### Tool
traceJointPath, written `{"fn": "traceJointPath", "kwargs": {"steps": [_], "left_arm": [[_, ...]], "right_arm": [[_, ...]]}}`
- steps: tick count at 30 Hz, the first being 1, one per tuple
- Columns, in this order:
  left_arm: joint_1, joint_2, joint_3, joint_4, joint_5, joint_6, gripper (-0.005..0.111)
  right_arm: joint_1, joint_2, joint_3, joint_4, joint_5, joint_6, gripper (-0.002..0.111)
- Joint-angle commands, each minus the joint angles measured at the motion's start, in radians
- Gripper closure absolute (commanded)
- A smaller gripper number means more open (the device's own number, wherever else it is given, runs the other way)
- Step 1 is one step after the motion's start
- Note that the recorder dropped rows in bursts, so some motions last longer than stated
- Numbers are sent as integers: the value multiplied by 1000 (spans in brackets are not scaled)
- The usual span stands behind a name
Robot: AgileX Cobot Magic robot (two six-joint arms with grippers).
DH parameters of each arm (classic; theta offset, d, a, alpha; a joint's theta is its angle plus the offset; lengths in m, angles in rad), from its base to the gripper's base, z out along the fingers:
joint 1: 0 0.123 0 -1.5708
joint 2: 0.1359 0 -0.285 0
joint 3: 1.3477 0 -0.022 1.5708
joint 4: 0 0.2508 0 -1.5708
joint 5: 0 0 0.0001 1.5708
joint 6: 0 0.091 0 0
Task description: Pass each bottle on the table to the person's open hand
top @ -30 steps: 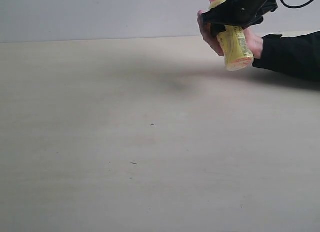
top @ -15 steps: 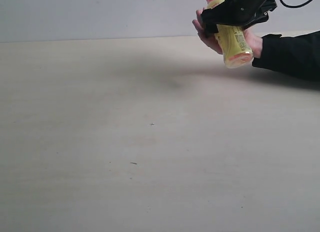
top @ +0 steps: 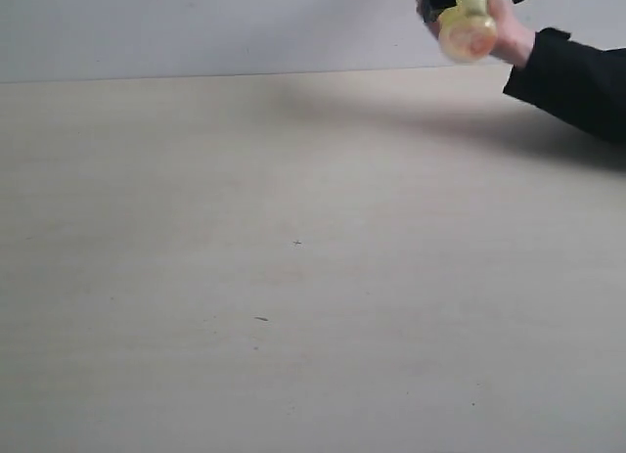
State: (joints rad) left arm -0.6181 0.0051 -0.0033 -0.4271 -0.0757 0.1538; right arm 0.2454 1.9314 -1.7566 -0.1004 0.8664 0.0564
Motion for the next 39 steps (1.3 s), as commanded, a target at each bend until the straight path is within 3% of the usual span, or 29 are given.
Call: {"fn": "traceJointPath", "kwargs": {"steps": [1, 6, 7, 12, 16, 22, 39], "left_arm": [[0, -5, 3, 4, -3, -3, 107], [0, -5, 3, 4, -3, -3, 107], [0, -5, 3, 4, -3, -3, 107], [0, -5, 3, 4, -3, -3, 107], [0, -5, 3, 4, -3, -3, 107], [0, -5, 3, 4, -3, -3, 107], [0, -5, 3, 4, -3, -3, 107]], "right_arm": [[-1, -84, -4, 23, 115, -6, 35], [-1, -170, -4, 57, 226, 33, 67], [-1, -199, -4, 57, 265, 47, 79], [-1, -308, 28, 60, 328, 52, 107], [-1, -419, 147, 60, 248, 87, 108], [-1, -675, 538, 196, 157, 78, 108], [-1, -708, 568, 206, 175, 78, 108]]}}
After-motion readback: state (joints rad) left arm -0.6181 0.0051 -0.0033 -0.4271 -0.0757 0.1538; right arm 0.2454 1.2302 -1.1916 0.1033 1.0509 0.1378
